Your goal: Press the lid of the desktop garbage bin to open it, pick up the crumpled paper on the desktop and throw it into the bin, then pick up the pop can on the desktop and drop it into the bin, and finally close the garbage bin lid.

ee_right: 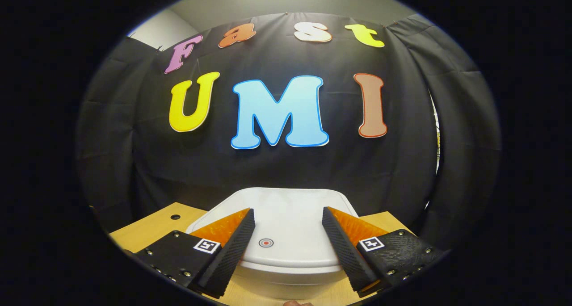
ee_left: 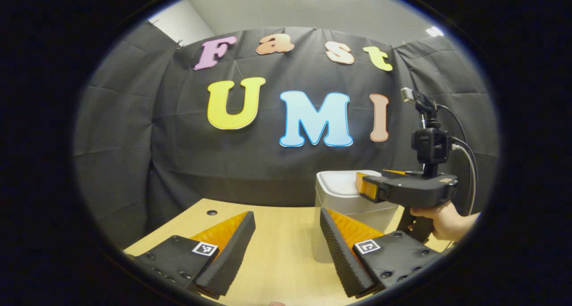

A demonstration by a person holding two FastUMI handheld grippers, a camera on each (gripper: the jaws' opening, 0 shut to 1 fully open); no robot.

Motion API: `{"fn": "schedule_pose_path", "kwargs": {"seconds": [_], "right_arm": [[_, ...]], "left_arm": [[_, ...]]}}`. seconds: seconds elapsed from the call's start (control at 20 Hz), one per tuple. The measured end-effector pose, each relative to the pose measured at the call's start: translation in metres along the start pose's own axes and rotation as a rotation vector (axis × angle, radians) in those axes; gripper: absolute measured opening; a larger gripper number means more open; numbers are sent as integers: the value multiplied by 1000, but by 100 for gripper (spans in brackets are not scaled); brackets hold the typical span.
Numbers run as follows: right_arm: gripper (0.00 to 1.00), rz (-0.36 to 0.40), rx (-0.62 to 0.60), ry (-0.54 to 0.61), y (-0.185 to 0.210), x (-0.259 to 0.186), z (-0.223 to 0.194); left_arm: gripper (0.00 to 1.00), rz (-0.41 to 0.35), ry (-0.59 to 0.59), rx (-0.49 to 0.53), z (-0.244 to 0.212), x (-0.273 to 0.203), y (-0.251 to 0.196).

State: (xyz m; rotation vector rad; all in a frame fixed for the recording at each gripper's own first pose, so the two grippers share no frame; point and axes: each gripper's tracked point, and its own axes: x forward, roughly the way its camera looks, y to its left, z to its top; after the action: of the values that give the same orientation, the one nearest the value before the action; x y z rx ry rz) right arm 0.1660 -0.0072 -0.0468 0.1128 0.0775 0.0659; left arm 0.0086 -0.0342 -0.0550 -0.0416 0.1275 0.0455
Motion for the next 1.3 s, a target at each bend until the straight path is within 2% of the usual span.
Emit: {"fn": "schedule_pose_path", "kwargs": {"seconds": [0.15, 0.35, 0.7, 0.85, 1.3], "right_arm": [[97, 21, -39, 3, -2, -27, 0], [97, 52, -24, -21, 0, -69, 8], [97, 53, 40, -38, 8, -120, 14], [97, 36, 68, -47, 12, -133, 13], [97, -50, -4, -48, 21, -149, 6]], "left_arm": [[95, 19, 2, 6, -3, 0, -3], [95, 27, -1, 10, -3, 5, -5], [96, -21, -41, 22, 12, 8, -9], [96, -44, -57, 34, 15, 10, -7], [96, -115, -55, 26, 4, 19, 4]]}}
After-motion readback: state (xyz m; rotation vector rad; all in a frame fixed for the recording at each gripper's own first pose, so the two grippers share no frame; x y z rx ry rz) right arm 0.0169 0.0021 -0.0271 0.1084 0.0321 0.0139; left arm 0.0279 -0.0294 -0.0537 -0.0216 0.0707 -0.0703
